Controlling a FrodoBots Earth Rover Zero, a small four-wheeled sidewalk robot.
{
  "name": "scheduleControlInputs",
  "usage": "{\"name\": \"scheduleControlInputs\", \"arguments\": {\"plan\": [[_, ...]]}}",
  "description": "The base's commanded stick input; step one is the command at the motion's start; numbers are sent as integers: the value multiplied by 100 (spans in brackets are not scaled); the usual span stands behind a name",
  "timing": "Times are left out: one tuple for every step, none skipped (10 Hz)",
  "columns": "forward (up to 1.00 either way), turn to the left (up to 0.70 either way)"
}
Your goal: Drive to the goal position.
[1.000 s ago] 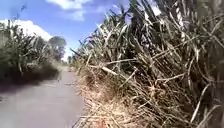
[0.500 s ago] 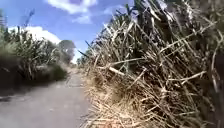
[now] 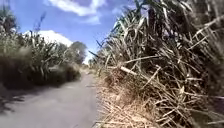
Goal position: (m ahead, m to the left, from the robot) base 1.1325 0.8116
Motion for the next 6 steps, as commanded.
{"name": "scheduleControlInputs", "arguments": {"plan": [[30, 73], [30, 73], [30, 73], [30, 73], [30, 61], [30, 35]]}}
